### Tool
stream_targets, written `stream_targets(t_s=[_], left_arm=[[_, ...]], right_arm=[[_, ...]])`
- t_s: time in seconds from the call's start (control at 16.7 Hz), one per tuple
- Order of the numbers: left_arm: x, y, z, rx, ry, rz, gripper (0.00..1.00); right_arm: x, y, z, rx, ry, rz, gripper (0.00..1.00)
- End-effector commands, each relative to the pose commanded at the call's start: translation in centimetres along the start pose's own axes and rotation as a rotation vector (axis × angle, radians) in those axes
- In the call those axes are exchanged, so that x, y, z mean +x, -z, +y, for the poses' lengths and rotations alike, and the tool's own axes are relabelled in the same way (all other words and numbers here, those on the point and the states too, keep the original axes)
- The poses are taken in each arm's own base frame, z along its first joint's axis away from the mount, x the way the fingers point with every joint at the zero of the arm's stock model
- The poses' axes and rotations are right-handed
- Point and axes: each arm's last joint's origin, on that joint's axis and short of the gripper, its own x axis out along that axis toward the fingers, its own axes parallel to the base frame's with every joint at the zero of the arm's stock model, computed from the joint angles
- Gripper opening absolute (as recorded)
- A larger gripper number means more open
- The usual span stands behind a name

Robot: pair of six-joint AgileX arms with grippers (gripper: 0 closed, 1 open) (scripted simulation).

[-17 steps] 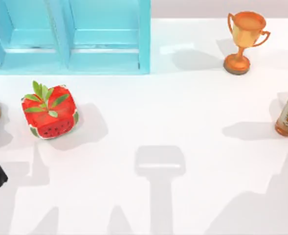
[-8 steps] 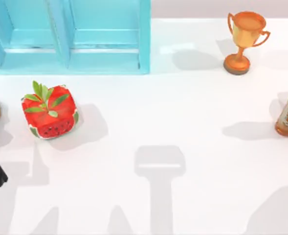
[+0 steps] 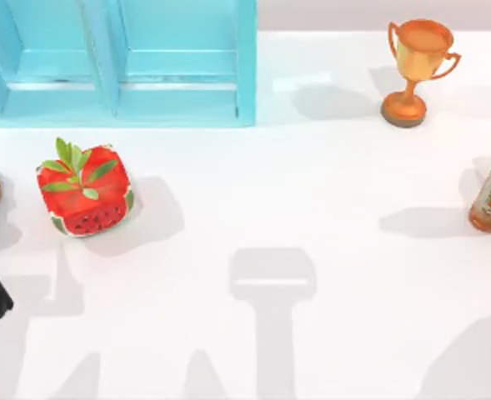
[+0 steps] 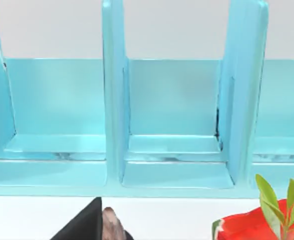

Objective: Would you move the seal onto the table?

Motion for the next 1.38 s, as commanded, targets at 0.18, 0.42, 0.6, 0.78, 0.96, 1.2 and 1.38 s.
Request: stream_targets(t_s=[0.18,0.42,0.6,0.78,0.96,1.2,1.38], left_arm=[[0.0,0.0,0.0,0.0,0.0,0.0,1.0],[0.0,0.0,0.0,0.0,0.0,0.0,1.0],[0.0,0.0,0.0,0.0,0.0,0.0,1.0],[0.0,0.0,0.0,0.0,0.0,0.0,1.0],[0.0,0.0,0.0,0.0,0.0,0.0,1.0],[0.0,0.0,0.0,0.0,0.0,0.0,1.0],[0.0,0.0,0.0,0.0,0.0,0.0,1.0]], right_arm=[[0.0,0.0,0.0,0.0,0.0,0.0,0.32],[0.0,0.0,0.0,0.0,0.0,0.0,0.02],[0.0,0.0,0.0,0.0,0.0,0.0,0.0],[0.0,0.0,0.0,0.0,0.0,0.0,0.0],[-0.1,0.0,0.0,0.001,0.002,-0.002,0.0],[-1.4,-1.4,1.0,0.022,0.015,0.004,0.0],[-4.7,-3.2,3.4,0.086,0.035,-0.008,0.0]])
